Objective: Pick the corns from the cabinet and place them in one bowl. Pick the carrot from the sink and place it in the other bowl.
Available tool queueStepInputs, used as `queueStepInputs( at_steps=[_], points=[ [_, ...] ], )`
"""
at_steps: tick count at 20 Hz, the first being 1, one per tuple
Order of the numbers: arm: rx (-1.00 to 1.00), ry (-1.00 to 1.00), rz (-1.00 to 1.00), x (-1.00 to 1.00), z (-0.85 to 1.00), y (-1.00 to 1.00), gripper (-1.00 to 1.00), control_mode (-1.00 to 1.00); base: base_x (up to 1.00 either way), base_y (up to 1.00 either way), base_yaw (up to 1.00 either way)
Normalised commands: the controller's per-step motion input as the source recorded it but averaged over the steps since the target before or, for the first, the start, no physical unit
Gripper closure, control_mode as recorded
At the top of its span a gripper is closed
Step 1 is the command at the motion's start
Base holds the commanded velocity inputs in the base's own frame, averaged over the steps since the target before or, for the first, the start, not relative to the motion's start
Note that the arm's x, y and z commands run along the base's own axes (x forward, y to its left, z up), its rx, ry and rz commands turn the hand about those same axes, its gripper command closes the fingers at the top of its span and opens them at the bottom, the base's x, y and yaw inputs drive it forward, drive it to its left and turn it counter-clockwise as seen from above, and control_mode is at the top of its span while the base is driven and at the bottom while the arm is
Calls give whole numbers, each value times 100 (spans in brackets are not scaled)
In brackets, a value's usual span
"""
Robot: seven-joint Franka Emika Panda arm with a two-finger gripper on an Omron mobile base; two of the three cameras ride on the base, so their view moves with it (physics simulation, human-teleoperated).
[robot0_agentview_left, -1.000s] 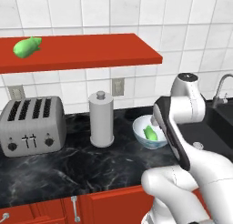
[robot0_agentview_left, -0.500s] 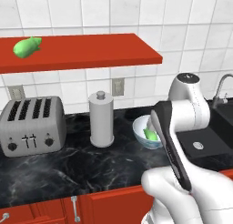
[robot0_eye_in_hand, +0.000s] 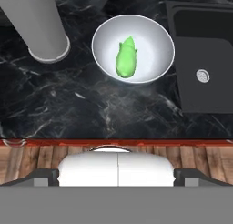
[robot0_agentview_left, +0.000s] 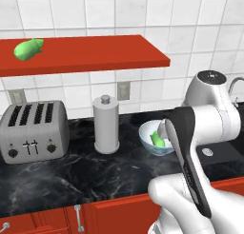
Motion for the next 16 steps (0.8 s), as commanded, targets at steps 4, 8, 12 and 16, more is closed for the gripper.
queueStepInputs(
  at_steps=[4, 8, 12, 16],
  points=[
    [0, -1, 0, 0, 1, 0, -100, -100, 0, 0, 0],
    [0, 0, 0, 0, 0, 0, -100, -100, 0, 0, 0],
    [0, 0, 0, 0, 0, 0, -100, -100, 0, 0, 0],
    [0, 0, 0, 0, 0, 0, -100, 100, -10, 5, 0]
  ],
)
